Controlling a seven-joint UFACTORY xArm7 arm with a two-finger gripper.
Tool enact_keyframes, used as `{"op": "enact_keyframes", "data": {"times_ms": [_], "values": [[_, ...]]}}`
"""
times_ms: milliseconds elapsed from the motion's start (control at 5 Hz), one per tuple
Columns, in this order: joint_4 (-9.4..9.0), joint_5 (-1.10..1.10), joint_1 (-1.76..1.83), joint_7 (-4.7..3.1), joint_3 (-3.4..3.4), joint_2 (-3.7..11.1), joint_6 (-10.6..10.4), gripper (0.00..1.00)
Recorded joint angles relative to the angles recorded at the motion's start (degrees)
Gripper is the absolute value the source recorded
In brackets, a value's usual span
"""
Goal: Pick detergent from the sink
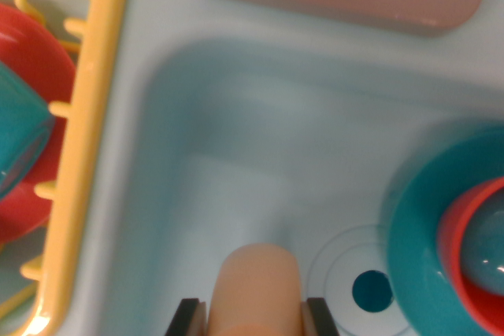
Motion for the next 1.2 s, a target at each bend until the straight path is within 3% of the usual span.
{"op": "enact_keyframes", "data": {"times_ms": [400, 600, 1000, 1200], "values": [[2.62, -0.11, 0.01, 0.16, -0.01, -0.82, 3.43, 1.00], [2.62, -0.11, 0.01, 0.16, -0.01, -0.82, 3.43, 1.00], [5.95, -0.26, 0.02, 0.36, -0.01, -1.87, 7.81, 1.00], [5.95, -0.26, 0.02, 0.36, -0.01, -1.87, 7.81, 1.00]]}}
